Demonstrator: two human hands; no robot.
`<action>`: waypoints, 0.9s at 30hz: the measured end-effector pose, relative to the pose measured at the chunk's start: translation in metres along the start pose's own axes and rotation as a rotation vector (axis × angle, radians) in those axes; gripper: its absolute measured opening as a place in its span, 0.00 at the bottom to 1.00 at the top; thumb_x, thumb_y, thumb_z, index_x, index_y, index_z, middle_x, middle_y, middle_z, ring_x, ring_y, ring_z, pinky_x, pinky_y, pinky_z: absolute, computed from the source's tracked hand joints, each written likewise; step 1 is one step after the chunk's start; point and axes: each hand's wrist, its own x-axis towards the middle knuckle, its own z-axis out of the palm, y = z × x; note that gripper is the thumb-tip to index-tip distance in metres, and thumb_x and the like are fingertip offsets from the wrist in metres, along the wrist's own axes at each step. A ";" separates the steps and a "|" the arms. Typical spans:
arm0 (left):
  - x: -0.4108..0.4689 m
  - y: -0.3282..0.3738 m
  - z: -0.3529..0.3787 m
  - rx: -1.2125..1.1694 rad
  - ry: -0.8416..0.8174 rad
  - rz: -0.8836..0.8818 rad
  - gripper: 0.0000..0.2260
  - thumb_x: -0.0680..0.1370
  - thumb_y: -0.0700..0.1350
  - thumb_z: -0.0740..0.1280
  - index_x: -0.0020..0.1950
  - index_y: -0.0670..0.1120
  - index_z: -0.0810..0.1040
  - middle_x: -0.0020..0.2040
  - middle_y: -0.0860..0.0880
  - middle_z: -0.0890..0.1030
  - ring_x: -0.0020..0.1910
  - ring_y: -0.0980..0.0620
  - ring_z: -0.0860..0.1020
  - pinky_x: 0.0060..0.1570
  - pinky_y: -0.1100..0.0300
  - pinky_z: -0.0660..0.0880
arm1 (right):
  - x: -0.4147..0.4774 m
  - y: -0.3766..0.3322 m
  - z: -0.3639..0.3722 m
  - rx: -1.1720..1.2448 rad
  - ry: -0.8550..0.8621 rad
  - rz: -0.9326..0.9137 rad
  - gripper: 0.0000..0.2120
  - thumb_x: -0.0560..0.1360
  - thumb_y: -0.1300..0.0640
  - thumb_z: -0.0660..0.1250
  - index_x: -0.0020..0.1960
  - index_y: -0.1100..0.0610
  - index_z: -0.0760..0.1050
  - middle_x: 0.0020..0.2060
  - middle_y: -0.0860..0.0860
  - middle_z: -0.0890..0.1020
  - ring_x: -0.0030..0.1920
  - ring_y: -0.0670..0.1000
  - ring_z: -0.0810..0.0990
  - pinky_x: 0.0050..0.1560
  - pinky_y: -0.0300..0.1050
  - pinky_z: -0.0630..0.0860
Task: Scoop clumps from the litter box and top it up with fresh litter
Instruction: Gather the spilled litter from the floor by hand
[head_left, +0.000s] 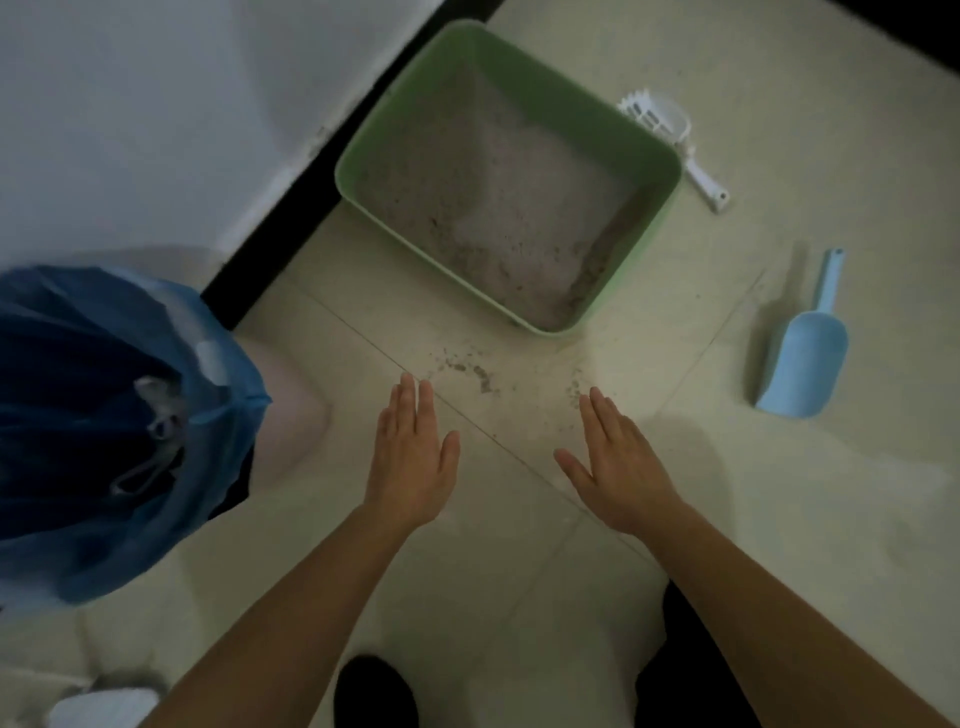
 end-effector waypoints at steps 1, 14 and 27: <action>0.015 -0.011 0.016 -0.005 0.007 0.004 0.31 0.83 0.54 0.49 0.79 0.41 0.39 0.79 0.43 0.37 0.78 0.48 0.37 0.76 0.52 0.39 | 0.012 0.007 0.016 -0.010 0.008 0.014 0.38 0.81 0.34 0.41 0.80 0.57 0.34 0.79 0.52 0.36 0.79 0.51 0.37 0.79 0.50 0.41; 0.159 -0.056 0.086 -0.064 0.392 -0.005 0.32 0.76 0.49 0.45 0.79 0.38 0.46 0.80 0.41 0.46 0.79 0.47 0.43 0.76 0.50 0.39 | 0.114 0.024 0.088 0.016 0.428 0.229 0.46 0.76 0.26 0.37 0.80 0.59 0.35 0.79 0.56 0.37 0.78 0.53 0.33 0.78 0.56 0.41; 0.082 -0.100 0.096 -0.327 0.509 0.149 0.29 0.76 0.46 0.48 0.79 0.42 0.55 0.77 0.54 0.53 0.77 0.58 0.52 0.74 0.68 0.46 | 0.171 -0.065 0.069 0.011 0.450 -0.360 0.31 0.84 0.42 0.48 0.80 0.59 0.51 0.80 0.56 0.52 0.80 0.53 0.47 0.78 0.47 0.41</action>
